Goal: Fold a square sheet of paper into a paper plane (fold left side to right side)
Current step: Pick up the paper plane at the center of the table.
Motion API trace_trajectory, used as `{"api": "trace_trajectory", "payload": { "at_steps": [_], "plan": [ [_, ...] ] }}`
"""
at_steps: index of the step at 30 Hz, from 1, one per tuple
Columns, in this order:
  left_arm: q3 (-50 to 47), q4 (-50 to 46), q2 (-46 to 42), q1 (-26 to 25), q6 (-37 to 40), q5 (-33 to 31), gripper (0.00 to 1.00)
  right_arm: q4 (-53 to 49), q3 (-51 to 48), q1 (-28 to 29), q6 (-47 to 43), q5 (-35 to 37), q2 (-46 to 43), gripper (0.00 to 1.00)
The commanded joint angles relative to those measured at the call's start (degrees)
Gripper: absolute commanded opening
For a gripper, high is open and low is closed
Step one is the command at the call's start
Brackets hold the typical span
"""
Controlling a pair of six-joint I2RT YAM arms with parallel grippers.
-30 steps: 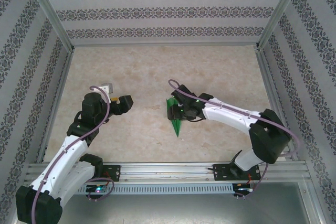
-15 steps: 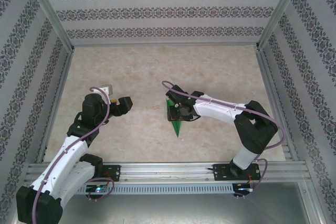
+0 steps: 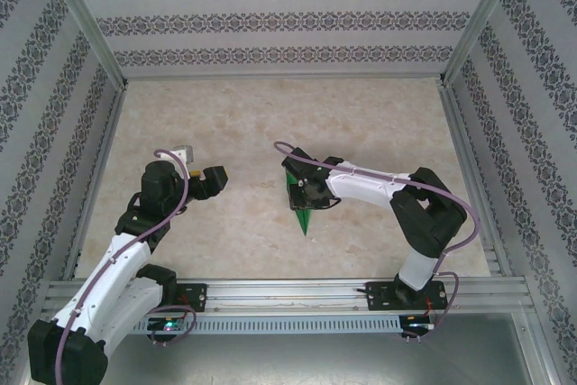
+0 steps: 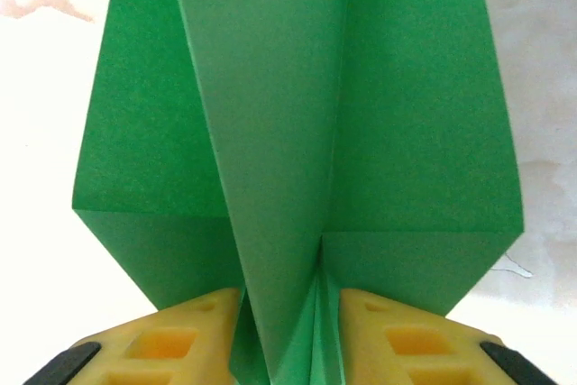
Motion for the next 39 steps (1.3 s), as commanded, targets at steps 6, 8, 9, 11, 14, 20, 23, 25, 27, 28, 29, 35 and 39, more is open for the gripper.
{"api": "trace_trajectory", "payload": {
  "at_steps": [6,8,9,11,14,20,23,25,27,28,29,35,39],
  "plan": [
    [-0.2,-1.8,-0.8,1.2,1.8,-0.3,0.87,-1.2,1.6,0.7,-0.6,1.4,2.4,0.25],
    [-0.2,-1.8,-0.9,1.2,1.8,-0.4,0.87,-1.2,1.6,0.6,-0.5,1.4,2.7,0.22],
    [-0.3,-1.8,-0.8,1.2,1.8,-0.4,0.87,-1.2,1.6,0.7,-0.5,1.3,2.9,0.21],
    [-0.2,-1.8,-0.9,1.2,1.8,-0.4,0.87,-1.0,1.6,0.7,-0.2,1.2,3.1,0.19],
    [-0.3,-1.8,-0.8,1.2,1.9,-0.4,0.87,-0.8,1.6,0.8,0.0,1.2,3.5,0.18],
    [-0.2,-1.9,-0.9,1.3,2.0,-0.3,0.87,-1.0,1.8,1.1,0.4,1.4,4.5,0.16],
    [-0.2,-1.9,-0.9,1.3,2.1,-0.4,0.87,-1.1,1.8,1.0,0.5,1.8,4.1,0.14],
    [-0.1,-1.9,-0.9,1.3,2.1,-0.4,0.88,-1.3,1.9,1.0,0.6,2.0,3.5,0.13],
    [0.1,-2.0,-0.9,1.4,2.2,-0.5,0.88,-1.7,1.9,1.0,0.6,2.5,2.6,0.11],
    [0.2,-2.1,-0.9,1.4,2.2,-0.5,0.88,-2.0,2.0,0.9,0.6,2.8,2.1,0.10],
    [0.2,-2.2,-1.0,1.4,2.3,-0.5,0.88,-2.3,2.1,0.8,0.6,3.0,1.5,0.09],
    [0.8,-2.9,-1.6,1.6,3.0,-0.8,0.88,-4.7,4.3,-0.8,-0.4,3.8,-0.7,0.07],
    [1.2,-3.7,-2.2,1.6,4.2,-0.7,0.88,-6.5,7.9,-3.1,-2.2,4.0,0.6,0.07]
  ]
}}
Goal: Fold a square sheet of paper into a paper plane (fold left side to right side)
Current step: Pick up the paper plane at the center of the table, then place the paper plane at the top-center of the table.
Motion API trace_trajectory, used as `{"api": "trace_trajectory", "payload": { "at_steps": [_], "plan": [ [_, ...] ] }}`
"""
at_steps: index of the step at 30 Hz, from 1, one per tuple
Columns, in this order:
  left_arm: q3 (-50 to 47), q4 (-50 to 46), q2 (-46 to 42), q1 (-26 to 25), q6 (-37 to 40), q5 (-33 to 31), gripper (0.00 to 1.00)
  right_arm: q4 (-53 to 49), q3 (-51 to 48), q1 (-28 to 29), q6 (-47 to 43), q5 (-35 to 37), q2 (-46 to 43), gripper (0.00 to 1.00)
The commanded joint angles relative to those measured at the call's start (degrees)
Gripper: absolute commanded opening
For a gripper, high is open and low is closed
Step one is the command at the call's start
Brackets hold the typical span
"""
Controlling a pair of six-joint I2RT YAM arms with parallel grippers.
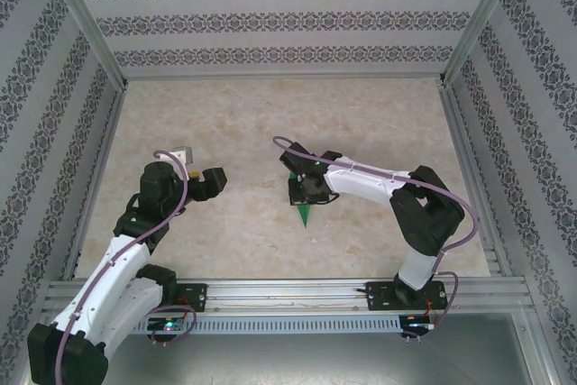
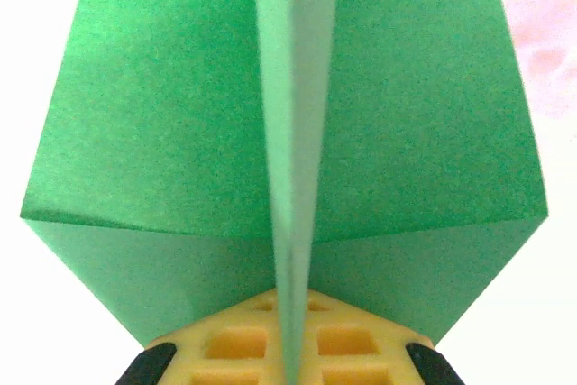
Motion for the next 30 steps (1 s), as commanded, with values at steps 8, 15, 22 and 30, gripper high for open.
{"api": "trace_trajectory", "payload": {
  "at_steps": [8,15,22,30],
  "plan": [
    [0.3,-2.5,-4.4,1.3,5.6,-0.2,0.91,-6.3,14.4,-8.0,-6.7,3.7,6.3,0.06],
    [-0.4,-3.1,-6.1,1.4,7.0,-2.0,0.92,-9.6,26.2,-11.8,-9.3,3.2,15.4,0.06],
    [-1.0,-2.2,-5.6,1.4,7.7,-2.4,0.92,-13.3,37.5,-14.3,-10.5,1.9,24.5,0.06],
    [-1.1,-2.0,-5.0,1.4,8.0,-2.6,0.92,-16.7,45.4,-15.5,-11.5,1.8,30.9,0.07]
  ]
}}
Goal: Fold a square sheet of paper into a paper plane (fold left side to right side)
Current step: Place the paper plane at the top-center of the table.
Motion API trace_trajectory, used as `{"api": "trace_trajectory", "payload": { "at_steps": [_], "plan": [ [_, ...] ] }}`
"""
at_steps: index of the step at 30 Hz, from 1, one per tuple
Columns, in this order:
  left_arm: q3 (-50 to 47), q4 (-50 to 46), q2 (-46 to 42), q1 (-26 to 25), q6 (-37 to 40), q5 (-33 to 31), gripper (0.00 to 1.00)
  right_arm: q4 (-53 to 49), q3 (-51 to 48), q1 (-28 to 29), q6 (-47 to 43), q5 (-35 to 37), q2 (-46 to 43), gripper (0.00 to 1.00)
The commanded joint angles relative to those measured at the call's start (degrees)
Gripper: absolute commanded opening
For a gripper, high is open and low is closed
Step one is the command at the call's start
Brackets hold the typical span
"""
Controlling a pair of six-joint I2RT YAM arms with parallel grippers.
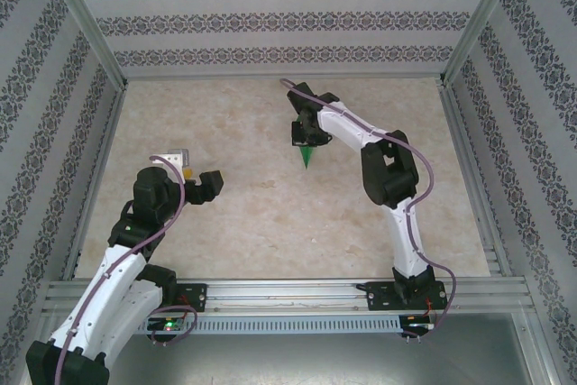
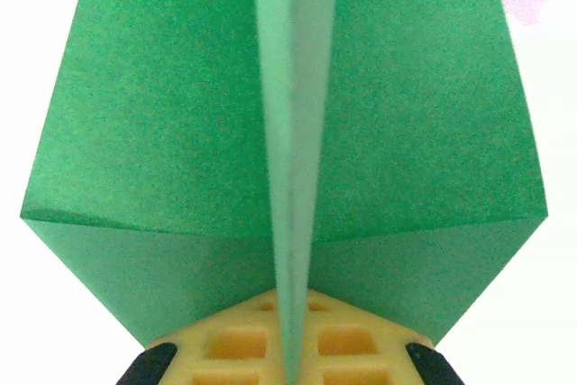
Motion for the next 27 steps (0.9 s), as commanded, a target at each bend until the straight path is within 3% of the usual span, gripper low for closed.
{"api": "trace_trajectory", "payload": {
  "at_steps": [1,14,27],
  "plan": [
    [-0.3,-0.7,0.1,0.8,1.6,-0.6,0.92,-3.7,3.3,-0.5,-1.6,-0.2,2.6,0.07],
    [0.0,-1.4,0.5,0.8,1.4,-0.2,0.92,-3.6,5.3,-1.7,-1.3,-1.7,6.8,0.10],
    [0.3,-1.6,0.5,0.8,1.6,-0.9,0.92,-2.8,3.9,-1.7,-1.6,-2.5,7.8,0.35]
  ]
}}
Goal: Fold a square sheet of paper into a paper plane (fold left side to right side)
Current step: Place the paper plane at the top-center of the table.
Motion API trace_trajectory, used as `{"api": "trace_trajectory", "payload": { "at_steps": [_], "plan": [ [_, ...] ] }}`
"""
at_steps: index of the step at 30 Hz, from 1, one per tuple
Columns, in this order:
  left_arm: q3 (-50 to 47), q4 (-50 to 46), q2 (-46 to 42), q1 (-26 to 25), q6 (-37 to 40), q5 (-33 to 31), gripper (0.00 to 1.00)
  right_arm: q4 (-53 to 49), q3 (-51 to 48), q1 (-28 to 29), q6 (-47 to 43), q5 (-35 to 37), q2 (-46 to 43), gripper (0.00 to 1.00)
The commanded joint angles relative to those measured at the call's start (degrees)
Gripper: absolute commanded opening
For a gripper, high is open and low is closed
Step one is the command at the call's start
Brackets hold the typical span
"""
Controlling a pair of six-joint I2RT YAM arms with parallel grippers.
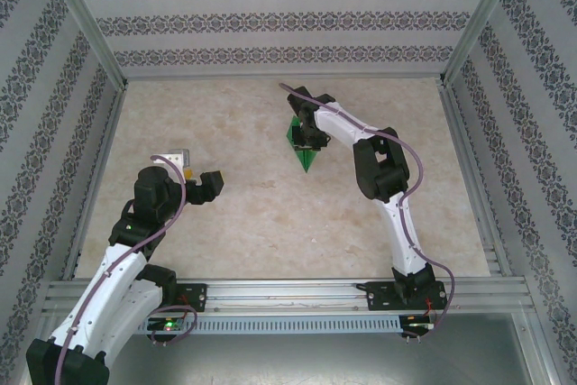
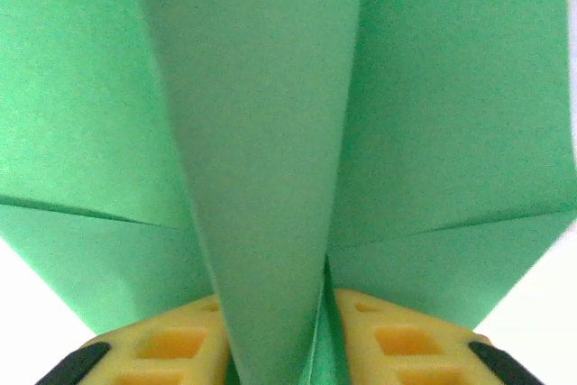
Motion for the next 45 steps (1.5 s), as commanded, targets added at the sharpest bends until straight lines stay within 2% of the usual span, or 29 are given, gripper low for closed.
{"api": "trace_trajectory", "payload": {
  "at_steps": [1,7,45],
  "plan": [
    [0.4,-1.6,0.0,0.8,1.2,-1.0,0.92,-0.8,0.1,-0.5,-0.3,-0.4,1.5,0.36],
    [0.9,-2.3,0.6,0.8,0.9,-2.0,0.93,0.1,-1.8,-0.5,-0.1,0.5,0.0,0.43],
    [3.2,-1.1,2.9,0.9,-1.2,0.3,0.96,1.1,-9.3,1.8,1.8,1.7,-12.3,0.43]
  ]
}}
